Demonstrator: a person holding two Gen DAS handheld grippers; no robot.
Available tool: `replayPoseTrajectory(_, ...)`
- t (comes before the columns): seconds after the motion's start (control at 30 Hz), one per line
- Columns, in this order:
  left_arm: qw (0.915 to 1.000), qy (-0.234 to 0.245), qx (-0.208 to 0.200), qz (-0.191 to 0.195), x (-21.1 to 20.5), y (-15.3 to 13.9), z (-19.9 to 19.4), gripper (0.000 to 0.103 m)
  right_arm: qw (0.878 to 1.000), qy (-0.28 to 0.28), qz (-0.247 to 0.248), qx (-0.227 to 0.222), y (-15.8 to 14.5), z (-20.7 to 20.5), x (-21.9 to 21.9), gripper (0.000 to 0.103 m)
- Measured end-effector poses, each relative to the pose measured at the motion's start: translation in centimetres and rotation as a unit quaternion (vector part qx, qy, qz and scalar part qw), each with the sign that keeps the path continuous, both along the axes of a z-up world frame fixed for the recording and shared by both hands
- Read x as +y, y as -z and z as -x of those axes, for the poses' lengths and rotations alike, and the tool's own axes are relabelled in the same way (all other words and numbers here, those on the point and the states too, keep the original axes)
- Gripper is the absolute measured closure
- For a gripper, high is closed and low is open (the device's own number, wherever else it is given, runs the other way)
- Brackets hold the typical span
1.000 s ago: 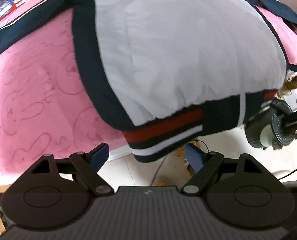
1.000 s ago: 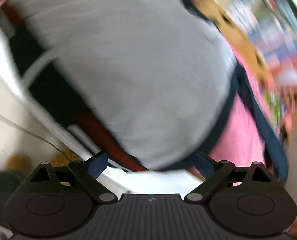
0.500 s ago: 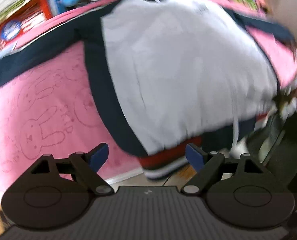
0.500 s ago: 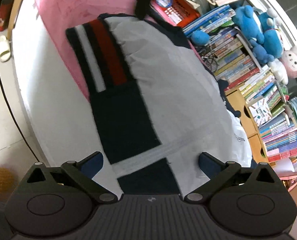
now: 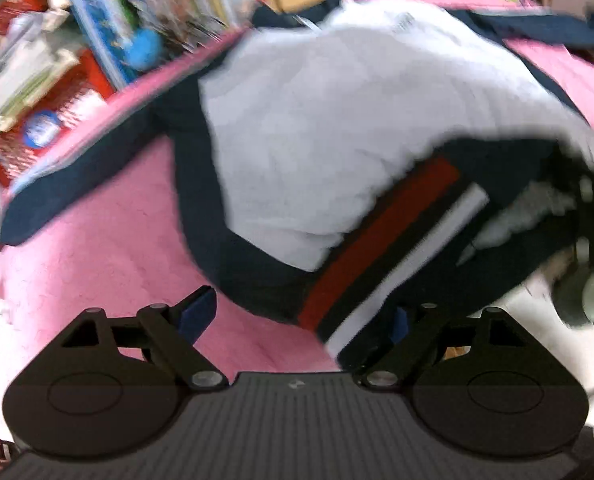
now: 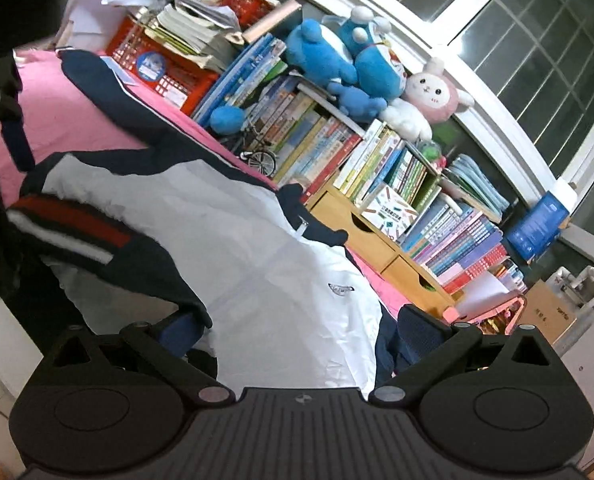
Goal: Fold clothes
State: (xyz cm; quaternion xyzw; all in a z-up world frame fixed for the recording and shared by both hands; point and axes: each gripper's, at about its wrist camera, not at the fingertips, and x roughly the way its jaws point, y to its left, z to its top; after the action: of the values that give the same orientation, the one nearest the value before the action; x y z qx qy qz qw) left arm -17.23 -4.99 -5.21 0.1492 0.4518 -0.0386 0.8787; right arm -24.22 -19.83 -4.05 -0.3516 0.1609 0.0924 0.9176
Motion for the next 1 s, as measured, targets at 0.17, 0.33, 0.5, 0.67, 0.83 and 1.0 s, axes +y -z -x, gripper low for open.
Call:
replayPoseTrajectory(0.17,0.9948,-0.078,-0.065,0.007,3.3,-3.5,-0.4,0.018,0.997,-0.013,0.052,0.055,4.4,1.5,0.0,0.0)
replayPoseTrajectory(0.33,0.993,-0.103,-0.055,0.017,5.9,-4.4,-0.1,0.017,0.986,0.107,0.073,0.108,6.7,-0.3,-4.3,0.0)
replayPoseTrajectory(0.5,0.9964,-0.068,0.005,0.05,6.3,-3.7,2.0,0.017,0.984,0.175,0.029,0.021,0.6,-1.7,-11.6,0.001)
replayPoseTrajectory(0.67,0.991,-0.02,0.09,0.097,3.7,-0.7,3.1,0.017,0.984,0.141,0.104,-0.043,-1.4,-0.5,-15.6,0.0)
replayPoseTrajectory(0.83,0.9773,0.013,0.166,0.131,3.3,0.3,2.3,0.017,0.969,0.144,0.116,0.163,2.9,-2.1,-18.3,0.0)
replayPoseTrajectory(1.0,0.9531,0.034,0.235,0.187,4.2,0.2,1.8,0.017,0.947,0.118,0.033,0.298,2.5,-3.7,-18.5,0.0)
